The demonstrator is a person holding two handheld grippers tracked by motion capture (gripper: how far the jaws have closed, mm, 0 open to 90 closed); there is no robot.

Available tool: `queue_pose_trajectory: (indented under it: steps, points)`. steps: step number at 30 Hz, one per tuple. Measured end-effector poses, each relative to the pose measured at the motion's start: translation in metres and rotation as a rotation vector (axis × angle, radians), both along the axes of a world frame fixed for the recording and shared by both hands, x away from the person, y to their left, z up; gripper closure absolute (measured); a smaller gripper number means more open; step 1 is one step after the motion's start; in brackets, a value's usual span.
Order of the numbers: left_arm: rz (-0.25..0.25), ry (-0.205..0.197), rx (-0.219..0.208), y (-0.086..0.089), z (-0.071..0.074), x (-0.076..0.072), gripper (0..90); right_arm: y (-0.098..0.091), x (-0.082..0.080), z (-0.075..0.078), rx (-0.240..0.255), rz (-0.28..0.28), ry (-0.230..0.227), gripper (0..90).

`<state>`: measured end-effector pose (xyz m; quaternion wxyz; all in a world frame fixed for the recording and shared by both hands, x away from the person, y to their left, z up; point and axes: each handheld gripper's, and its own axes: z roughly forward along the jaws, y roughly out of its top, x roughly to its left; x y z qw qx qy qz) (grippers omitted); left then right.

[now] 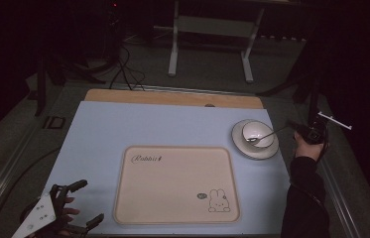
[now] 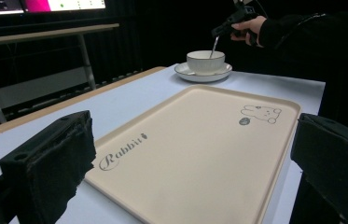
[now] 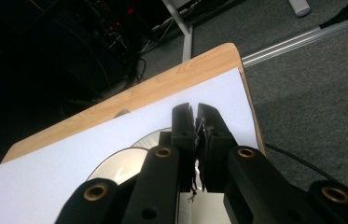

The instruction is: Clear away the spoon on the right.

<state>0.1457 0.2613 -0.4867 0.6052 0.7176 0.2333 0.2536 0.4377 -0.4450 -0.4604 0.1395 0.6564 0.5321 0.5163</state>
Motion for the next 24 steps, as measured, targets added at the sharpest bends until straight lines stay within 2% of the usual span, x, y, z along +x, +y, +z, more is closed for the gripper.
queue_pose_trajectory:
  steps: [8, 12, 18, 22, 24]
  points:
    - [0.000, 0.000, 0.001, -0.001, 0.000, 0.000, 0.0, 0.001, -0.004, 0.005, 0.020, 0.019, -0.025, 88.8]
    - [-0.001, 0.001, 0.002, -0.001, 0.000, 0.000, 0.0, 0.007, -0.005, 0.012, -0.005, 0.036, -0.047, 89.2]
    - [-0.001, 0.000, 0.001, -0.001, 0.000, 0.000, 0.0, 0.017, -0.006, 0.025, -0.071, 0.063, -0.077, 89.4]
    - [-0.004, 0.000, 0.000, -0.001, 0.000, -0.001, 0.0, 0.023, -0.008, 0.039, -0.143, 0.070, -0.100, 89.4]
    - [-0.004, 0.000, 0.002, -0.001, 0.000, 0.000, 0.0, 0.027, -0.010, 0.046, -0.175, 0.070, -0.127, 89.4]
